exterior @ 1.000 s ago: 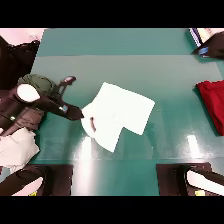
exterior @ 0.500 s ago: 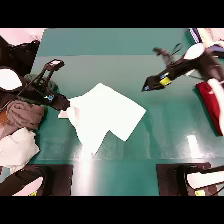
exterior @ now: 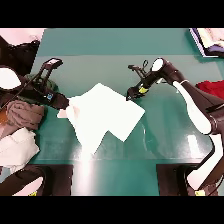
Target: Fold the shirts.
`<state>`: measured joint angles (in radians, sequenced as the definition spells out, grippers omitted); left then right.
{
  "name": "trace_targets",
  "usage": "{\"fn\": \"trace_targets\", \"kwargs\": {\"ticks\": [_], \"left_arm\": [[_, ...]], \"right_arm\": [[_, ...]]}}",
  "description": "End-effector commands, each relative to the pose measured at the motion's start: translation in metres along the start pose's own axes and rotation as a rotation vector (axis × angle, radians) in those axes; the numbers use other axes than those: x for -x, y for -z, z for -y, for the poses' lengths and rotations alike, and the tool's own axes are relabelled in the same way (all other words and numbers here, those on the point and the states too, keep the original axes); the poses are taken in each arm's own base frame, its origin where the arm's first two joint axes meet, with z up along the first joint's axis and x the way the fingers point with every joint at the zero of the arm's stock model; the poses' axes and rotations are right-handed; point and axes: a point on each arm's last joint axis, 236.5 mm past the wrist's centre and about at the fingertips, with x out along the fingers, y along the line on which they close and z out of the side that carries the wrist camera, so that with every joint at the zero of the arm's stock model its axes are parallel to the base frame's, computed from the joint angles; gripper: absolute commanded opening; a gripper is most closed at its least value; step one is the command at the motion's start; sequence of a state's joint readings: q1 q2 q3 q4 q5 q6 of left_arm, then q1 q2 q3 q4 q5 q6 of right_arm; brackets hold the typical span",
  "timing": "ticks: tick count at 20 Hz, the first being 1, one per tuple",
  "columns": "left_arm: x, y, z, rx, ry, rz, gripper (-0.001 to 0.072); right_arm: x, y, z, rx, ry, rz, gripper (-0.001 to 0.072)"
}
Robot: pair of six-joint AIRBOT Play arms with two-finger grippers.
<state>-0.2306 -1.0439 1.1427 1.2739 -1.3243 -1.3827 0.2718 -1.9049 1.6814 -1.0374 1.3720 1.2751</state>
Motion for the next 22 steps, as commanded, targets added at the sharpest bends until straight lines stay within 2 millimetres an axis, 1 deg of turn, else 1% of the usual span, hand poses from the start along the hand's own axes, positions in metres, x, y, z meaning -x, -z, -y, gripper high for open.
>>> {"fn": "trace_targets", "kwargs": {"ticks": [1,2,3,4,6,7,8,9,10,12,14,15,16,17,19,21,22], "left_arm": [[0.001,0.000,0.000,0.010,0.002,0.002,0.0026],[0.001,0.000,0.000,0.010,0.002,0.002,0.0025],[0.001,0.000,0.000,0.010,0.002,0.002,0.0025],[0.001,0.000,0.000,0.016,0.001,0.002,0.0025],[0.001,-0.001,0.000,0.034,0.001,0.003,0.0025],[0.002,-0.002,0.000,0.032,0.000,0.008,0.0025],[0.007,-0.008,0.000,0.026,-0.005,0.025,0.0025],[0.019,-0.019,0.002,0.014,-0.012,0.063,0.0025],[0.035,-0.035,0.004,-0.002,-0.018,0.116,0.0025],[0.085,-0.074,0.015,-0.046,-0.032,0.264,0.0025],[0.153,-0.109,0.031,-0.100,-0.050,0.443,0.0025],[0.190,-0.122,0.041,-0.129,-0.059,0.538,0.0025],[0.225,-0.130,0.050,-0.155,-0.068,0.622,0.0025],[0.260,-0.136,0.060,-0.181,-0.077,0.707,0.0025],[0.321,-0.136,0.079,-0.226,-0.090,0.852,0.0025],[0.368,-0.130,0.095,-0.259,-0.094,0.970,0.0025],[0.384,-0.126,0.101,-0.268,-0.090,1.021,0.0025]], "right_arm": [[-0.013,0.000,0.003,0.001,-0.002,-0.027,0.0445],[-0.013,0.000,0.003,0.001,-0.002,-0.028,0.0443],[-0.012,0.000,0.003,0.003,-0.002,-0.026,0.0312],[-0.010,0.000,0.002,0.009,-0.002,-0.024,0.0013],[0.004,-0.004,-0.006,0.056,0.004,0.006,0.0020],[0.020,-0.009,-0.013,0.079,0.012,0.042,0.0020],[0.041,-0.015,-0.018,0.098,0.025,0.096,0.0020],[0.070,-0.022,-0.027,0.118,0.042,0.169,0.0020],[0.101,-0.028,-0.036,0.138,0.059,0.244,0.0020],[0.177,-0.033,-0.059,0.193,0.102,0.406,0.0020],[0.261,-0.029,-0.088,0.258,0.158,0.589,0.0020],[0.304,-0.023,-0.104,0.289,0.189,0.686,0.0019],[0.340,-0.014,-0.119,0.312,0.216,0.770,0.0019],[0.373,-0.003,-0.133,0.334,0.242,0.845,0.0020],[0.433,0.026,-0.162,0.367,0.292,0.990,0.0019],[0.478,0.056,-0.186,0.398,0.346,1.123,0.0020],[0.496,0.070,-0.195,0.404,0.370,1.181,0.0019]]}}
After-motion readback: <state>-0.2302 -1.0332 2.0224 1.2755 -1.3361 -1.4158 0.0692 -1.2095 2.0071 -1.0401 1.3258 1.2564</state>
